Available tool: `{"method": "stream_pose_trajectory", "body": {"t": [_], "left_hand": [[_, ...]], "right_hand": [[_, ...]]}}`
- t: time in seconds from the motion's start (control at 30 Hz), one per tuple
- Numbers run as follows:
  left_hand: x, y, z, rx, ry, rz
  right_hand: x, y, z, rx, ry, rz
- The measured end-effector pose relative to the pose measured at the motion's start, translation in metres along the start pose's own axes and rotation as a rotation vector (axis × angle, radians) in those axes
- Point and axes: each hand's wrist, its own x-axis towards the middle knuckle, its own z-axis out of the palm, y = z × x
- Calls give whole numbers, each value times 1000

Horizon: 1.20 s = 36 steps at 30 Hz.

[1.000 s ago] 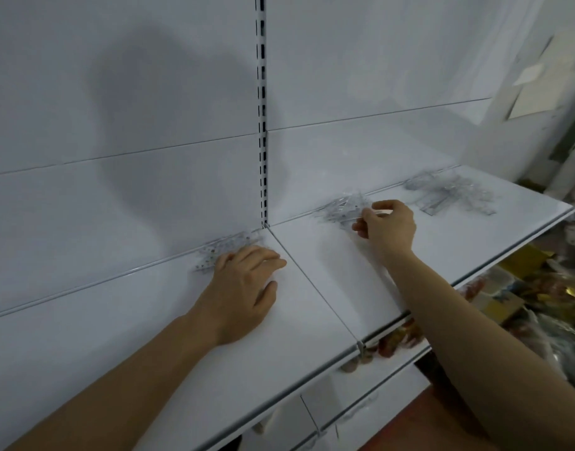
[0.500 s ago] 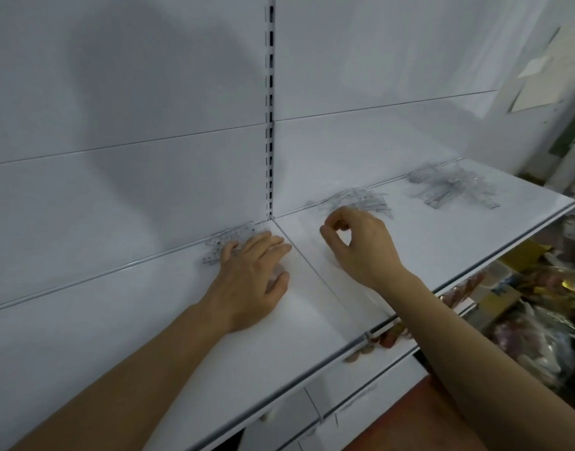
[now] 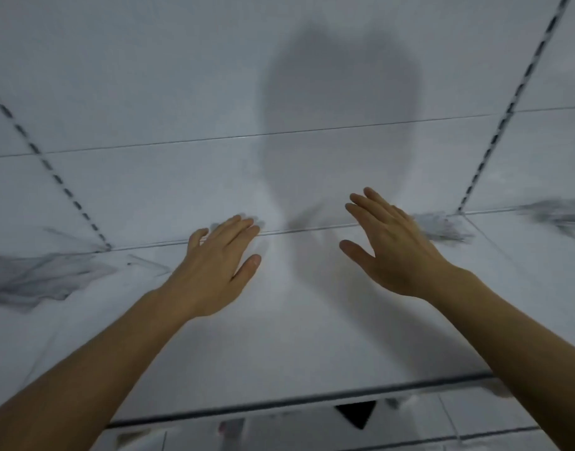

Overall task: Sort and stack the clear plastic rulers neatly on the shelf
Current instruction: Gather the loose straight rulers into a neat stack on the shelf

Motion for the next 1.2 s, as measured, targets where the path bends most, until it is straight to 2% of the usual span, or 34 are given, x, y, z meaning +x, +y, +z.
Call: {"method": "stream_pose_trajectory", "body": {"t": [0.23, 0.37, 0.47, 0.67, 0.8, 1.2], "left_hand": [[-124, -157, -55, 44, 3, -124], [-167, -229, -75, 3, 24, -131], [-185, -266, -81, -16, 23, -115], [-184, -304, -80, -56, 7, -46], [-165, -301, -73, -133, 30, -36], [-158, -288, -65, -293, 259, 128]], "right_hand": [[52, -186, 42, 90, -60, -183], [74, -281, 71, 128, -125, -216], [87, -322, 87, 132, -150, -148], [110, -342, 99, 97, -211, 72], [129, -335, 97, 74, -306, 194], [142, -325, 114, 174, -183, 251]]}}
